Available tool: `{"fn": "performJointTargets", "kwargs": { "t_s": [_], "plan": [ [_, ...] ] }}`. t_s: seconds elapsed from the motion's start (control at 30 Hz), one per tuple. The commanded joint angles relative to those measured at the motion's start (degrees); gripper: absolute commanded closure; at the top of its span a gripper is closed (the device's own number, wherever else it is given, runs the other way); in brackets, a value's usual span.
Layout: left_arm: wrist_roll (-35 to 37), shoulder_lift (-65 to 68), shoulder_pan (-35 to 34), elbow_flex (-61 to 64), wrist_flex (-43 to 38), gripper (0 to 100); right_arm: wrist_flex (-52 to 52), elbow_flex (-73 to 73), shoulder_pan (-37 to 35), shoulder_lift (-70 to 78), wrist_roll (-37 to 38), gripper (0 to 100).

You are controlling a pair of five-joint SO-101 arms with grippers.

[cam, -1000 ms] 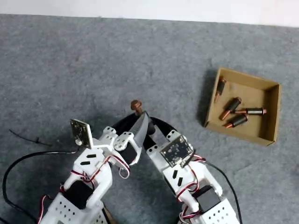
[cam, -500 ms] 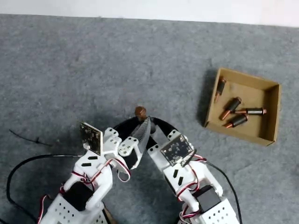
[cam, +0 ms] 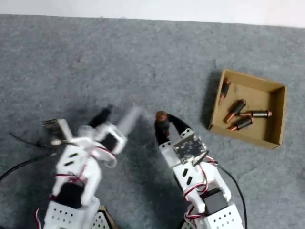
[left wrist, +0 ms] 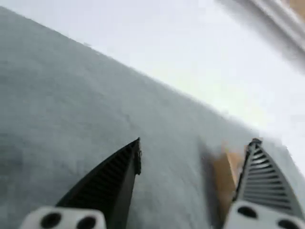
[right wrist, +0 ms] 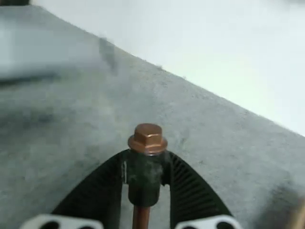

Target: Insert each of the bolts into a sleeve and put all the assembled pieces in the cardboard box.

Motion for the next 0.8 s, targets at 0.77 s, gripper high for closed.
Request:
{"fn": "performJointTargets", "kwargs": {
  "t_s": [0.77],
  "plan": [
    [-3.7, -0.5, -12.0, 0.7, 0.0, 99, -20.5, -14.7, 34.1, 28.8, -3.5, 99.1]
  ]
}}
